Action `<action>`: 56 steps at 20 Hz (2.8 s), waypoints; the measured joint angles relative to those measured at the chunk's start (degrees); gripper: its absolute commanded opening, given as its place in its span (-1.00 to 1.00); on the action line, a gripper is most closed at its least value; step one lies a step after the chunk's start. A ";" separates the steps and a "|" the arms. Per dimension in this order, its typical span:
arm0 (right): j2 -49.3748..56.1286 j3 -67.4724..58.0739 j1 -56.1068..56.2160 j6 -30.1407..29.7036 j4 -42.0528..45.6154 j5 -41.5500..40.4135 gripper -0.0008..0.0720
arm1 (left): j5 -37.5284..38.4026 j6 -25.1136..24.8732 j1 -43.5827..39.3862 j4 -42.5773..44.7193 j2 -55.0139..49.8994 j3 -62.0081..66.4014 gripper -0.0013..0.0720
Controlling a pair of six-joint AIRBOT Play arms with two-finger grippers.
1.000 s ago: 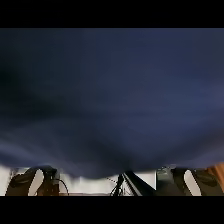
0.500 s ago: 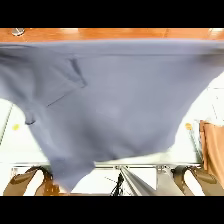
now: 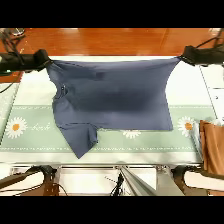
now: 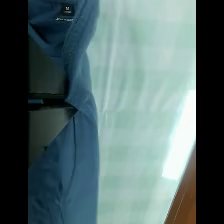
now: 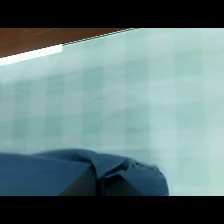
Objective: Fold the shirts.
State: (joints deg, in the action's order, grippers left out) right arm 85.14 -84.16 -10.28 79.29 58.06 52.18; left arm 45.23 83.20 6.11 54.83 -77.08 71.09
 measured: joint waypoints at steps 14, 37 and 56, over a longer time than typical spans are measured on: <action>15.45 -4.59 -0.57 -2.38 3.08 17.57 -0.58 | 11.91 -4.76 0.94 5.14 -8.37 -2.64 -0.61; -25.64 47.93 -17.64 -5.81 -8.85 10.45 0.72 | 26.51 -16.35 25.24 -9.16 14.71 -46.58 0.95; -26.99 49.99 -23.98 -5.29 -5.92 12.57 0.73 | 21.75 -20.15 22.27 -16.22 15.32 -52.61 0.95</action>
State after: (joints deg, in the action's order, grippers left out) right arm 58.15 -34.17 -34.26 74.00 52.14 64.75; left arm 66.98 63.05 28.38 38.61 -61.76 18.48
